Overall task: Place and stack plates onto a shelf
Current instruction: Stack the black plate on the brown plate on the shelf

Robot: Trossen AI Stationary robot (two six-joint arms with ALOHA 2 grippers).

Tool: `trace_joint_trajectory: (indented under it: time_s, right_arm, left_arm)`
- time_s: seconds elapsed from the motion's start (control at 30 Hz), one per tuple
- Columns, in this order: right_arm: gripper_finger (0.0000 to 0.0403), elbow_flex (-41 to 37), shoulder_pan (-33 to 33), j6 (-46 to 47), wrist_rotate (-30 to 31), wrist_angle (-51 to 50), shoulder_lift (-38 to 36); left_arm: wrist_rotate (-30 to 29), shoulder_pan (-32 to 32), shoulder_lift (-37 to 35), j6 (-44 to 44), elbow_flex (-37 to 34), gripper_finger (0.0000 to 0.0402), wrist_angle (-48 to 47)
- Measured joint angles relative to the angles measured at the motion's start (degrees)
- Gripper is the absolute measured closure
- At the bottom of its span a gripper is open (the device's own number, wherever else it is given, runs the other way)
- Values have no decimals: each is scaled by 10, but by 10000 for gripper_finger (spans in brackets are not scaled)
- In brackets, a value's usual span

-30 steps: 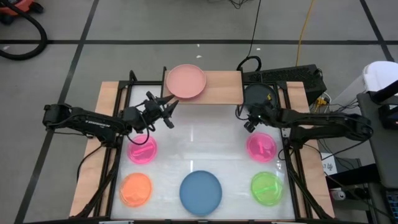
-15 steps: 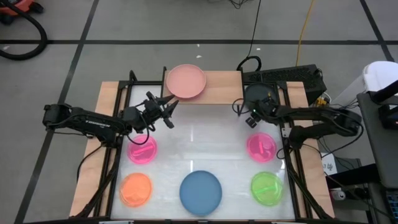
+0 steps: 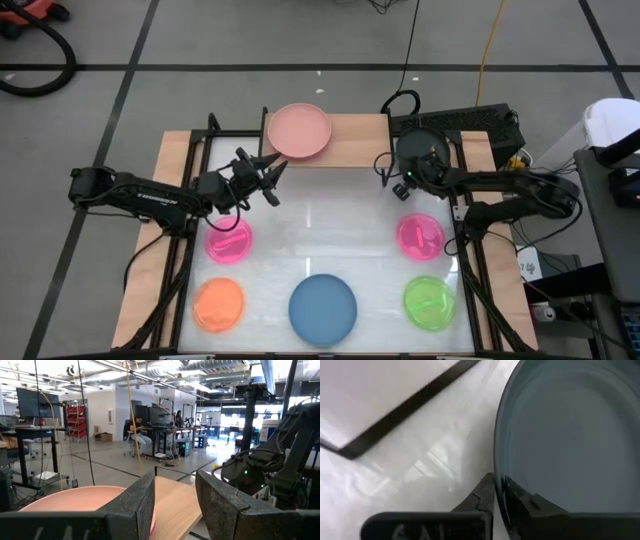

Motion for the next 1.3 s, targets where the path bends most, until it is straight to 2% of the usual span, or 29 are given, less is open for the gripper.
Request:
trace_joint_trajectory:
  time_s: [0.2, 0.3, 0.4, 0.57, 0.67, 0.8, 0.9, 1.13, 1.3]
  right_arm:
    - [400, 6, 0, 4, 5, 24, -72]
    - [401, 24, 7, -5, 34, 26, -115]
    - [401, 61, 20, -34, 73, 30, -147]
    - [402, 158, 52, -93, 74, 32, -151]
    - [402, 221, 80, -133, 70, 43, -126]
    - [402, 285, 116, -200, 30, 92, -67]
    - [402, 332, 137, -238, 9, 117, -6]
    - [402, 454, 164, -320, -36, 134, 152]
    - [402, 531, 173, -361, -51, 133, 252]
  left_arm:
    - [0, -6, 0, 0, 0, 254, 0]
    - [0, -6, 0, 1, 0, 254, 0]
    - [0, -6, 0, 1, 0, 254, 0]
    - [0, -6, 0, 2, 0, 254, 0]
    - [0, -6, 0, 2, 0, 254, 6]
    - [0, -6, 0, 3, 0, 254, 6]
    - [0, -6, -2, 5, 0, 254, 6]
    - [4, -30, -23, 74, 0, 254, 6]
    - [-19, -50, -56, 105, 0, 254, 5]
